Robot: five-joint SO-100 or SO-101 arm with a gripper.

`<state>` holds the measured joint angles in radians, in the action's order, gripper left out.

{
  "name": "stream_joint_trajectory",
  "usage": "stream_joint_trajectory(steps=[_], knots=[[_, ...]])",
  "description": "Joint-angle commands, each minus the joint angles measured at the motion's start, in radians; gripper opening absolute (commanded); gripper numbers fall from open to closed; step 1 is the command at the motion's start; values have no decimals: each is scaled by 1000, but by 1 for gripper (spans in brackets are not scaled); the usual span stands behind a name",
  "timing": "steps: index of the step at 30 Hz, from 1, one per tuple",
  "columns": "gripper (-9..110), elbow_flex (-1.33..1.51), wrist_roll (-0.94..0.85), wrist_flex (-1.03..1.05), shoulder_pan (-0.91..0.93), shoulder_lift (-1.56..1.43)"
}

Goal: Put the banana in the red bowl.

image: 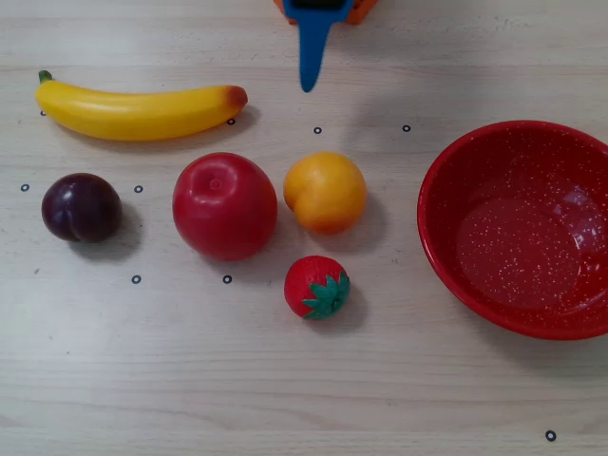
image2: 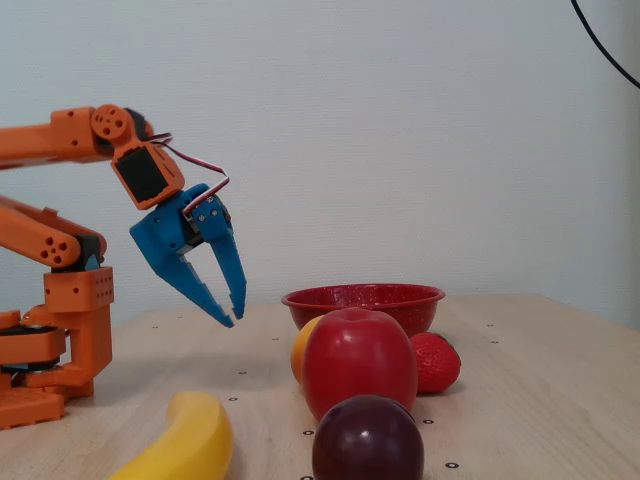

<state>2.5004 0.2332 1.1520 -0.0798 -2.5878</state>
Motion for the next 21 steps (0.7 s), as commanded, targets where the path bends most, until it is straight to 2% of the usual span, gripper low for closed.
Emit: stream_joint_trajectory(steps=[1, 15, 21], knots=[[0, -150, 38, 31, -32, 35], [0, -549, 129, 339, -262, 367], [5, -598, 273, 408, -414, 434]])
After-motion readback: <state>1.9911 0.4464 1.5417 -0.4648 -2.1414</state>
